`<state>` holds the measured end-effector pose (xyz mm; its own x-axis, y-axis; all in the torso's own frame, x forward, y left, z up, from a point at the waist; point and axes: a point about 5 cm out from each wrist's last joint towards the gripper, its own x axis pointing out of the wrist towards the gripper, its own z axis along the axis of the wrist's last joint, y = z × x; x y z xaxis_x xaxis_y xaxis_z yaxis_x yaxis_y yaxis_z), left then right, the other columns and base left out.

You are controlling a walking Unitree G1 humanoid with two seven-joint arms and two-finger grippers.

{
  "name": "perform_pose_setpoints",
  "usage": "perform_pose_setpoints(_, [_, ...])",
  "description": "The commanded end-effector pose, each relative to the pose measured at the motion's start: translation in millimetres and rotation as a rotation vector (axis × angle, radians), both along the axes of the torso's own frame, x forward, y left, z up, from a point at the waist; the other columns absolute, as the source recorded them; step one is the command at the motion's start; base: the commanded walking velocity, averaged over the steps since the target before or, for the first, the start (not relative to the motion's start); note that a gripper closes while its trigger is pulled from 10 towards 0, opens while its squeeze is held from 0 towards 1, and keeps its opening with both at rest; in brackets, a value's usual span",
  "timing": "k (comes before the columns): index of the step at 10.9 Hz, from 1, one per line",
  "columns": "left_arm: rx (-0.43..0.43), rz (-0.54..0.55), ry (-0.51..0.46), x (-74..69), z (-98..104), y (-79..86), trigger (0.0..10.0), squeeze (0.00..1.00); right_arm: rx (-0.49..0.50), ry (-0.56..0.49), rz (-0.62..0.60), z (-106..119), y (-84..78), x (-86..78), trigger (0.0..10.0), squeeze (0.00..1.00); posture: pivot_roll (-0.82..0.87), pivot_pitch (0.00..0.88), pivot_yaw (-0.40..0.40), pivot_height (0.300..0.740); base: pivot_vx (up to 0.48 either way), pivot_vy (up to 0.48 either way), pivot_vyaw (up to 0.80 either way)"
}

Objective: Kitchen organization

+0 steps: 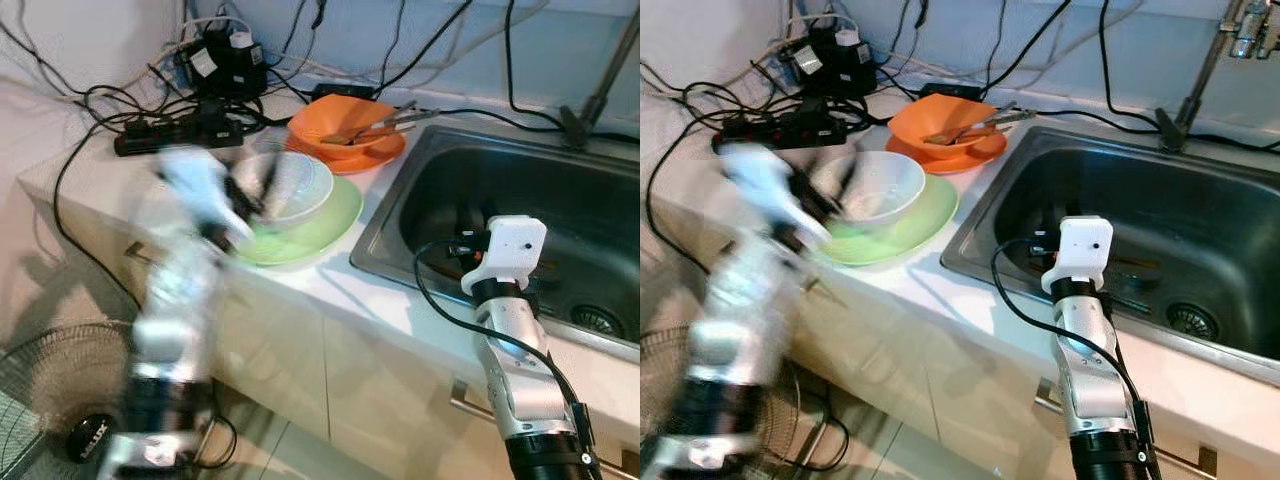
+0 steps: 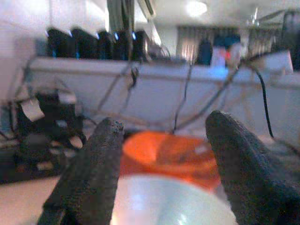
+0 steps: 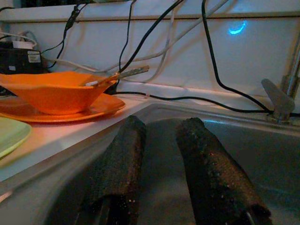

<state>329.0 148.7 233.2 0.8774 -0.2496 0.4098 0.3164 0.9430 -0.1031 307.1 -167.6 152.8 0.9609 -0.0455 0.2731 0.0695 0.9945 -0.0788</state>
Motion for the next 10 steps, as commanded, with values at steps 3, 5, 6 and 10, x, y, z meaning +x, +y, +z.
perform_pose_setpoints(3, [-0.02,0.066,0.094,-0.7,15,33.2,10.0,0.0,0.002,0.011,0.001,-3,0.6,2.7,10.0,0.0,0.08,0.04,0.064,0.74,0.0,0.0,0.0])
perform_pose_setpoints(5, [0.089,0.144,0.27,-3.4,6,65.3,10.0,0.0,0.003,0.014,0.004,-4,1.7,3.0,10.0,0.0,0.09,0.044,0.063,0.74,0.0,0.0,0.0])
perform_pose_setpoints(6, [0.047,0.137,0.366,-3.3,1,73.8,10.0,0.0,0.004,0.016,0.009,-4,3.2,4.0,10.0,0.0,0.1,0.047,0.064,0.74,0.0,0.0,0.0])
perform_pose_setpoints(10, [-0.007,0.024,0.549,-1.6,-17,59.9,10.0,0.0,0.004,0.017,0.006,-5,2.7,4.3,10.0,0.0,0.09,0.043,0.068,0.74,0.0,0.0,0.0])
